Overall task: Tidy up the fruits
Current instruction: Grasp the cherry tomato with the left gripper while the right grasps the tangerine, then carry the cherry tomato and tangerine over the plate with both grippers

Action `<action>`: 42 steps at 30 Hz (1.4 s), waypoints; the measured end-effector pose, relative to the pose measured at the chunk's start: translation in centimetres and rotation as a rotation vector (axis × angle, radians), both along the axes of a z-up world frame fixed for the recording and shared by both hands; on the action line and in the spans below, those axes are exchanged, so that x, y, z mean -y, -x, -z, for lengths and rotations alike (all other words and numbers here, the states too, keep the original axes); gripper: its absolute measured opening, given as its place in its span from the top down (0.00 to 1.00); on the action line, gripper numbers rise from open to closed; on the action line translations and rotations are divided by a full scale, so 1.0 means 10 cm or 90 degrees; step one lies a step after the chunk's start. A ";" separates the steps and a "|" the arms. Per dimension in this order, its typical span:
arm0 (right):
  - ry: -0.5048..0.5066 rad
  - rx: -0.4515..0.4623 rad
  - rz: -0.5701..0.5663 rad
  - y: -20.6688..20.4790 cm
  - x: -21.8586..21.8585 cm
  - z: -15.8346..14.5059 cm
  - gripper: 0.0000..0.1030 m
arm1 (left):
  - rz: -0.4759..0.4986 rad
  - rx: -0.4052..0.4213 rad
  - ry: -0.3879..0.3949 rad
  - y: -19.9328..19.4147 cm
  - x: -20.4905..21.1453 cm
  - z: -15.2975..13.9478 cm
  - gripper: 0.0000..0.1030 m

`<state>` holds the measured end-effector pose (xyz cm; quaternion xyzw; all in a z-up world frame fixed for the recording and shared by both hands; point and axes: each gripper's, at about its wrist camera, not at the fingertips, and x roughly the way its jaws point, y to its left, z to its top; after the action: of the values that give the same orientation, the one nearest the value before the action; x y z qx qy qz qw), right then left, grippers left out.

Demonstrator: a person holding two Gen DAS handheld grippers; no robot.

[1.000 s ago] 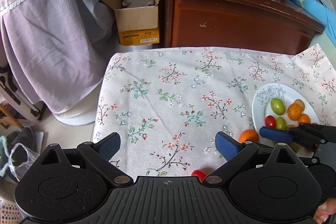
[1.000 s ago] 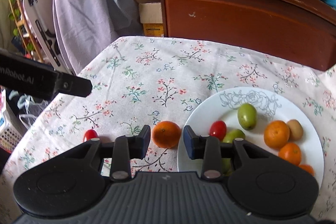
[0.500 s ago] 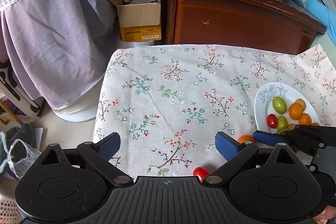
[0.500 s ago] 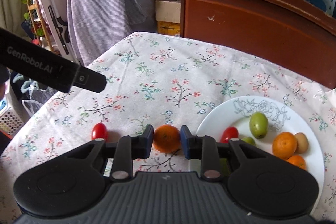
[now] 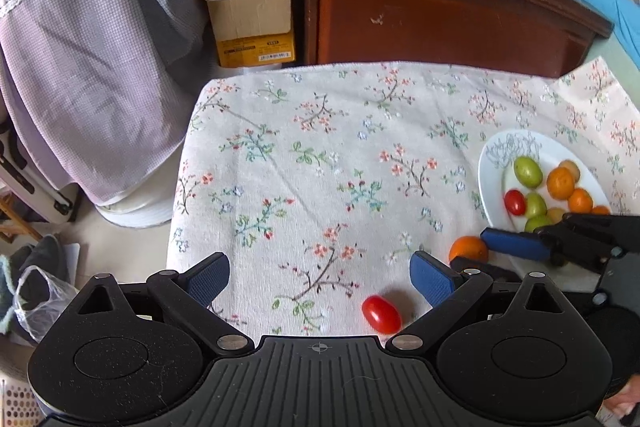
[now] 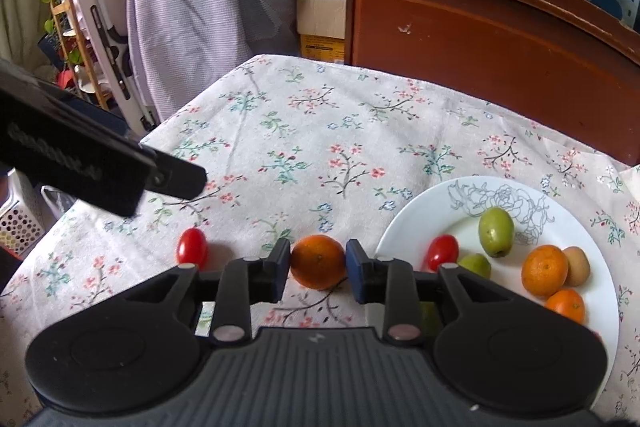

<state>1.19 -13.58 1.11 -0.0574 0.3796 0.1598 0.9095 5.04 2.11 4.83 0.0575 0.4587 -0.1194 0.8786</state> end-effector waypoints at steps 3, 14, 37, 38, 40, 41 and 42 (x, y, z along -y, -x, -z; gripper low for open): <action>0.009 0.004 0.011 0.08 0.02 -0.06 0.71 | 0.004 -0.001 -0.008 0.07 0.00 0.06 0.05; -0.093 -0.014 0.140 0.38 0.38 -0.33 0.71 | 0.023 0.003 0.025 0.32 0.08 0.24 0.09; -0.166 -0.038 0.208 0.45 0.61 -0.37 0.71 | 0.055 0.011 0.044 0.32 0.20 0.39 0.78; -0.169 -0.038 0.210 0.46 0.63 -0.37 0.71 | 0.056 0.012 0.044 0.32 0.20 0.38 0.78; -0.171 -0.037 0.214 0.46 0.66 -0.38 0.71 | 0.055 0.021 0.042 0.34 0.23 0.35 0.78; -0.171 -0.034 0.217 0.47 0.67 -0.40 0.71 | 0.057 0.028 0.041 0.34 0.24 0.32 0.78; -0.170 -0.030 0.220 0.48 0.69 -0.41 0.71 | 0.060 0.037 0.041 0.35 0.26 0.29 0.78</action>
<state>-3.59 -20.52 5.21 0.1333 0.3807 0.0518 0.9136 1.58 -0.51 1.97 0.0544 0.4258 -0.1736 0.8863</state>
